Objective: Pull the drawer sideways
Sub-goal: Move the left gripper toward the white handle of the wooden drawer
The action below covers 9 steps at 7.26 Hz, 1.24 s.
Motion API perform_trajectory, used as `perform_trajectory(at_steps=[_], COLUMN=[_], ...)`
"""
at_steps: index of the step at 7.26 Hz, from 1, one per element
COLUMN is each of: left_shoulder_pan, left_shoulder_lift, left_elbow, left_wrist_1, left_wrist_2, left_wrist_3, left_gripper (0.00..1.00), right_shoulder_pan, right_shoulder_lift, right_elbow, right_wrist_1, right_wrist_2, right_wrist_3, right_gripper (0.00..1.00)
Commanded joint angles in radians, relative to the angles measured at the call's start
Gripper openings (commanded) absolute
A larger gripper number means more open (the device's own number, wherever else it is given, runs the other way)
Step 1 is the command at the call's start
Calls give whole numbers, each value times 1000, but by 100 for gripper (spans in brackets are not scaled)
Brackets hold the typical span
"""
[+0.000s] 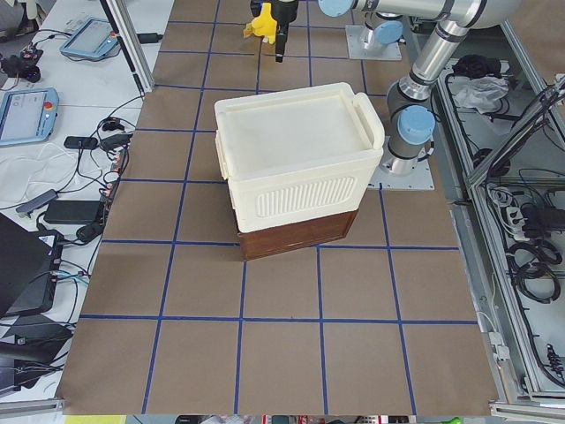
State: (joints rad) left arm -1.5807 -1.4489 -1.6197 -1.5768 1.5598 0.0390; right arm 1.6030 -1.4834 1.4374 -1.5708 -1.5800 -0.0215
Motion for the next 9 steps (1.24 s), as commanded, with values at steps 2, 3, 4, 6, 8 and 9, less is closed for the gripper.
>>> perform_trajectory(at_steps=[2, 3, 4, 6, 8, 9], left_shoulder_pan=[1, 2, 2, 10, 24, 24], left_shoulder_lift=[-60, -89, -122, -174, -258, -298], left_elbow=[0, 0, 0, -5, -43, -66], left_wrist_1=[15, 27, 29, 82, 151, 199], left_wrist_2=[108, 129, 169, 265, 331, 345], left_wrist_3=[-132, -164, -219, -246, -342, -393], left_gripper=[100, 100, 100, 99, 98, 98], right_shoulder_pan=[0, 0, 0, 0, 0, 0], right_shoulder_lift=[0, 0, 0, 0, 0, 0], right_elbow=[0, 0, 0, 0, 0, 0], right_wrist_1=[0, 0, 0, 0, 0, 0], right_wrist_2=[0, 0, 0, 0, 0, 0], right_wrist_3=[0, 0, 0, 0, 0, 0], right_gripper=[100, 100, 100, 100, 100, 100])
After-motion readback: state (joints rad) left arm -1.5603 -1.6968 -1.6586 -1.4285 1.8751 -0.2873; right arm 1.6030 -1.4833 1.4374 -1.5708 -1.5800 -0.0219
